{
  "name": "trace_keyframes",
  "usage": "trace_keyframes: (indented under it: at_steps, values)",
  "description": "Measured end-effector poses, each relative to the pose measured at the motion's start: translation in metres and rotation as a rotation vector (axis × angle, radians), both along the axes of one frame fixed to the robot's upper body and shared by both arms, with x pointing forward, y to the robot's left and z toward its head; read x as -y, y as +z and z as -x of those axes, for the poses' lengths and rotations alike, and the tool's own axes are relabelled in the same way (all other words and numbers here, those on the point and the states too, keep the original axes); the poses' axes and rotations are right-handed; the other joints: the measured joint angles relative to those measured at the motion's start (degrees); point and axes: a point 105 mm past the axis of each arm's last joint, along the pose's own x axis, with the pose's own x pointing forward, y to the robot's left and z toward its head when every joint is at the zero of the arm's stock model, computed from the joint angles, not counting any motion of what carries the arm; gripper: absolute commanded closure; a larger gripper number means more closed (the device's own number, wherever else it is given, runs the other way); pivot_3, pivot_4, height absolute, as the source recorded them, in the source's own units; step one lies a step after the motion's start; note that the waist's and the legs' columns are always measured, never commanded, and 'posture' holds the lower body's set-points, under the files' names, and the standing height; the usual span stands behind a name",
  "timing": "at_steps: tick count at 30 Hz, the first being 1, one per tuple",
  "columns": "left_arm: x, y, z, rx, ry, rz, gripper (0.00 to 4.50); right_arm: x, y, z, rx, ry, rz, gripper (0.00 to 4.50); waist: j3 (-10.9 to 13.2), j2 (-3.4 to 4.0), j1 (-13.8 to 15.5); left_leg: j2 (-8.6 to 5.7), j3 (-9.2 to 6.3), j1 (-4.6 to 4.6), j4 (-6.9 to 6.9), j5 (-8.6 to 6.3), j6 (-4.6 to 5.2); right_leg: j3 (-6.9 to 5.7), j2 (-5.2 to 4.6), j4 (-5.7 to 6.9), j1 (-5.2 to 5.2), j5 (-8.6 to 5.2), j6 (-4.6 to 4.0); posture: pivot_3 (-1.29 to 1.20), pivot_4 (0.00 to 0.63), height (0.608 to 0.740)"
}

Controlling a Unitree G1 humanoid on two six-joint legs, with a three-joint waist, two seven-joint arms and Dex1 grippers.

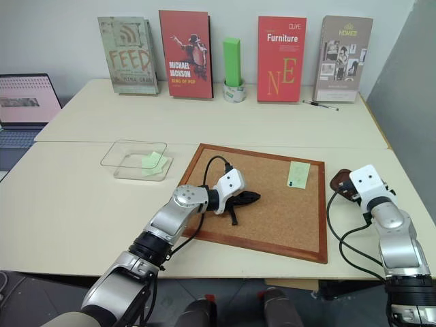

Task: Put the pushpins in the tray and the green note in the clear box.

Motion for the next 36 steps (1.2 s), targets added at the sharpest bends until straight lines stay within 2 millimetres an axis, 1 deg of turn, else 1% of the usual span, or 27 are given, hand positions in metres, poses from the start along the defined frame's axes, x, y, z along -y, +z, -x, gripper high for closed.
trace_keyframes:
  at_steps: [1, 2, 4, 7, 9, 12, 16, 21, 27, 31, 32, 36]
  values:
    - [0.0, 0.0, 0.0, 0.0, 0.0, 0.0, 4.5, -0.004, 0.003, 0.0, 0.018, 0.018, -0.037, 2.04, 0.0, 0.0, 0.0, 0.0, 0.0, 0.0, -0.01, 0.0, 0.0, 0.0, 0.0, 0.0, 0.0, 0.0, 0.0, 0.0, 0.15, 0.74]
    - [-0.001, 0.0, 0.0, 0.0, 0.001, -0.001, 4.5, -0.014, 0.006, 0.0, 0.035, 0.06, -0.099, 2.04, 0.0, 0.0, 0.0, 0.01, -0.01, 0.01, -0.01, 0.0, 0.0, -0.01, 0.01, 0.0, 0.01, 0.0, 0.0, 0.0, 0.15, 0.74]
    - [-0.001, 0.0, 0.0, 0.001, 0.003, -0.001, 4.5, -0.044, 0.008, 0.003, 0.047, 0.19, -0.208, 2.04, 0.0, 0.01, 0.0, 0.02, -0.04, 0.02, -0.02, 0.0, 0.0, -0.02, 0.02, 0.01, 0.02, 0.0, 0.0, 0.0, 0.15, 0.74]
    - [0.002, 0.0, 0.0, -0.001, 0.002, 0.005, 4.5, -0.083, -0.003, 0.015, -0.008, 0.341, -0.337, 2.04, 0.0, 0.0, 0.0, 0.01, -0.06, -0.02, -0.02, 0.0, 0.0, -0.03, 0.02, -0.03, 0.03, 0.0, 0.0, 0.0, 0.15, 0.74]
    - [0.002, 0.0, 0.0, -0.001, 0.001, 0.006, 4.5, -0.098, -0.017, 0.023, -0.065, 0.388, -0.391, 2.04, 0.0, 0.01, 0.0, 0.01, -0.05, -0.06, -0.02, 0.0, 0.0, -0.02, 0.01, -0.14, 0.03, 0.01, 0.01, 0.0, 0.15, 0.74]
    - [0.001, 0.0, 0.0, 0.0, 0.005, 0.004, 4.5, -0.111, -0.027, 0.026, -0.105, 0.408, -0.424, 2.04, 0.0, 0.01, 0.0, 0.02, -0.03, -0.07, -0.01, 0.0, 0.0, -0.01, 0.01, -0.25, 0.04, 0.04, 0.07, 0.0, 0.15, 0.74]
    - [0.001, 0.0, -0.001, 0.001, 0.009, 0.003, 4.5, -0.123, -0.03, 0.022, -0.113, 0.428, -0.439, 2.04, 0.0, 0.01, 0.0, 0.04, -0.03, -0.06, -0.01, 0.0, 0.0, -0.02, 0.01, -0.28, 0.04, 0.04, 0.07, 0.0, 0.15, 0.74]
    - [0.001, 0.0, -0.001, 0.002, 0.006, 0.003, 4.5, -0.128, -0.03, 0.007, -0.108, 0.422, -0.451, 2.04, 0.0, 0.01, 0.0, 0.04, -0.03, -0.06, -0.02, 0.0, 0.0, -0.03, 0.01, -0.29, 0.05, 0.04, 0.07, 0.0, 0.15, 0.74]
    - [0.001, 0.0, 0.0, 0.004, 0.004, 0.002, 4.5, -0.128, -0.036, -0.003, -0.12, 0.411, -0.443, 2.04, 0.0, 0.01, 0.0, 0.03, -0.03, -0.08, -0.03, 0.0, 0.0, -0.03, 0.01, -0.29, 0.06, 0.08, 0.12, 0.0, 0.15, 0.74]
    - [0.001, 0.0, -0.001, 0.004, 0.006, 0.002, 4.5, -0.127, -0.034, -0.011, -0.108, 0.404, -0.435, 2.04, 0.0, 0.01, 0.0, 0.03, -0.03, -0.07, -0.02, 0.0, 0.0, -0.03, 0.01, -0.29, 0.06, 0.08, 0.13, 0.0, 0.15, 0.74]
    - [0.001, 0.0, 0.0, 0.004, 0.006, 0.002, 4.5, -0.127, -0.033, -0.012, -0.103, 0.405, -0.434, 2.4, 0.0, 0.01, 0.0, 0.03, -0.03, -0.08, -0.02, 0.0, 0.0, -0.03, 0.01, -0.29, 0.06, 0.08, 0.14, 0.0, 0.15, 0.74]
    - [0.001, 0.0, 0.0, 0.004, 0.005, 0.002, 4.5, -0.127, -0.036, -0.015, -0.105, 0.402, -0.44, 3.06, 0.0, 0.01, 0.0, 0.03, -0.03, -0.08, -0.02, 0.0, 0.0, -0.02, 0.01, -0.29, 0.06, 0.13, 0.21, 0.0, 0.15, 0.74]
